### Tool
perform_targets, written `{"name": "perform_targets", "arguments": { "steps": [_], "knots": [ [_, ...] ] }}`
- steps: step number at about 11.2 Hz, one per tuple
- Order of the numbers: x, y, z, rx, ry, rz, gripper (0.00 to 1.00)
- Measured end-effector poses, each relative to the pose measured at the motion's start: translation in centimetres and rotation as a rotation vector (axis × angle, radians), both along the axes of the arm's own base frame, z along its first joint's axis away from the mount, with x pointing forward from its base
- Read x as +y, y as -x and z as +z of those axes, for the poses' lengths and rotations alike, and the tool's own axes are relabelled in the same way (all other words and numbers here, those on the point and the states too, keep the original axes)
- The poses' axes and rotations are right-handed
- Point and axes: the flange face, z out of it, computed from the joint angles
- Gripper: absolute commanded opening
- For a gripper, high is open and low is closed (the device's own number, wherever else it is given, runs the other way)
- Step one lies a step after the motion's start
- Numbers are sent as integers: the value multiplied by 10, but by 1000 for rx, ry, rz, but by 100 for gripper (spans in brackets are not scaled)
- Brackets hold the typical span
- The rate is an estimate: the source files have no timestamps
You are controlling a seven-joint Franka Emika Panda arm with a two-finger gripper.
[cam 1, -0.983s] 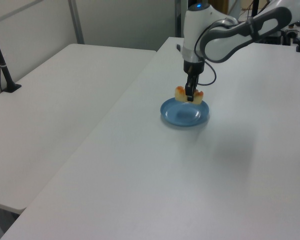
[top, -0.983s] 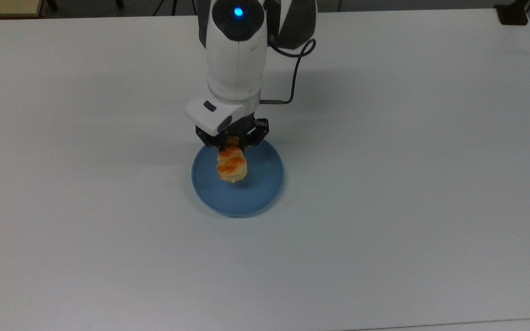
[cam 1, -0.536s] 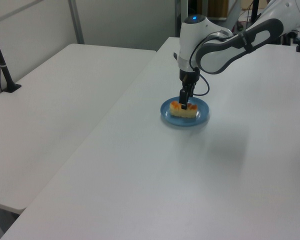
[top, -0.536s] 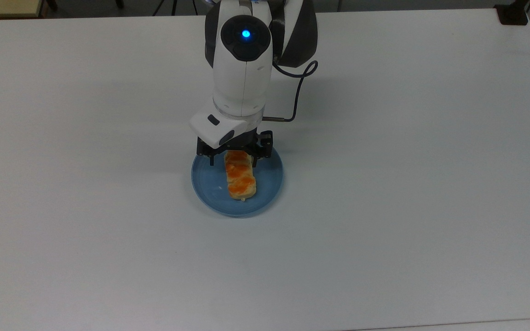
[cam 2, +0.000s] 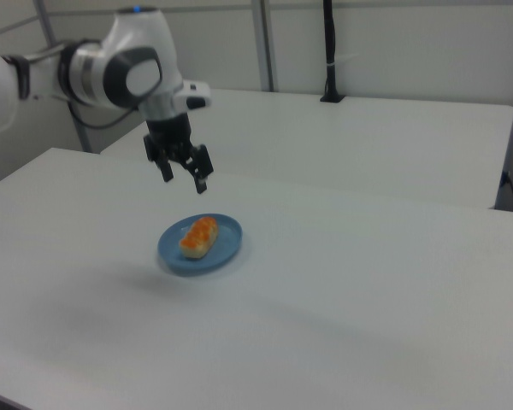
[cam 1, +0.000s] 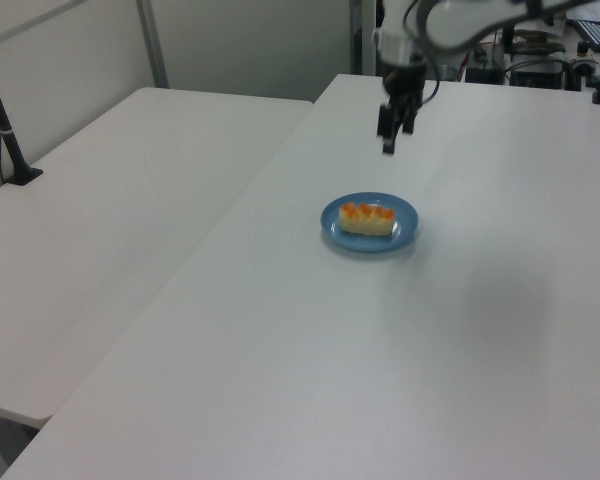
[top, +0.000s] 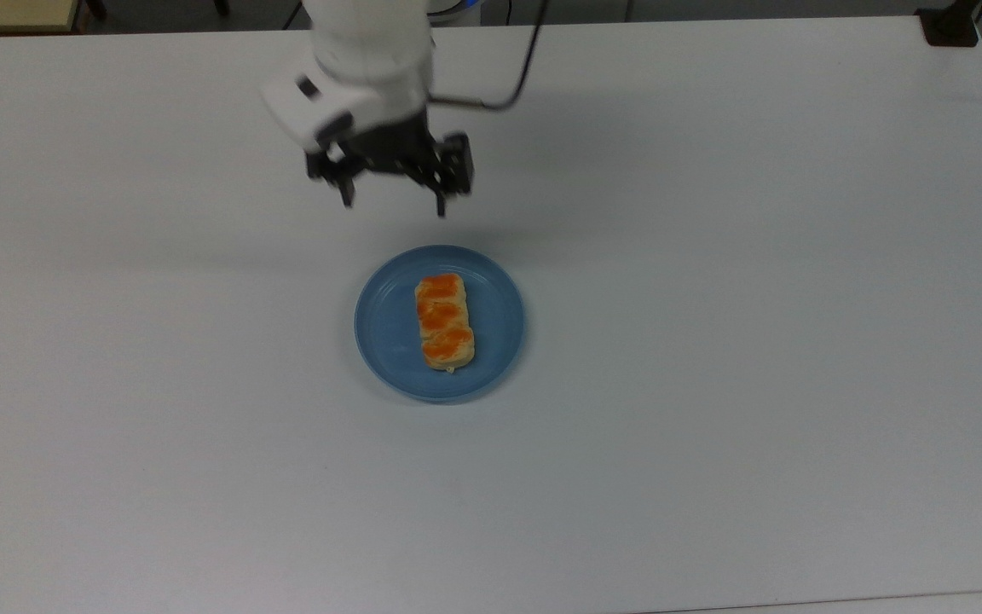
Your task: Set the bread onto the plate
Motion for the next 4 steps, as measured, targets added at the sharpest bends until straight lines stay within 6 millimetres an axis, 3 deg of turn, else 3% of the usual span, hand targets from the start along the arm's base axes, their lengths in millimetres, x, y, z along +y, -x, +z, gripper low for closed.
{"name": "perform_targets", "arguments": {
  "steps": [2, 4],
  "knots": [
    [-36, 32, 58, -6, -22, -51, 100],
    [-51, 52, 85, -3, -28, -75, 100]
  ]
}}
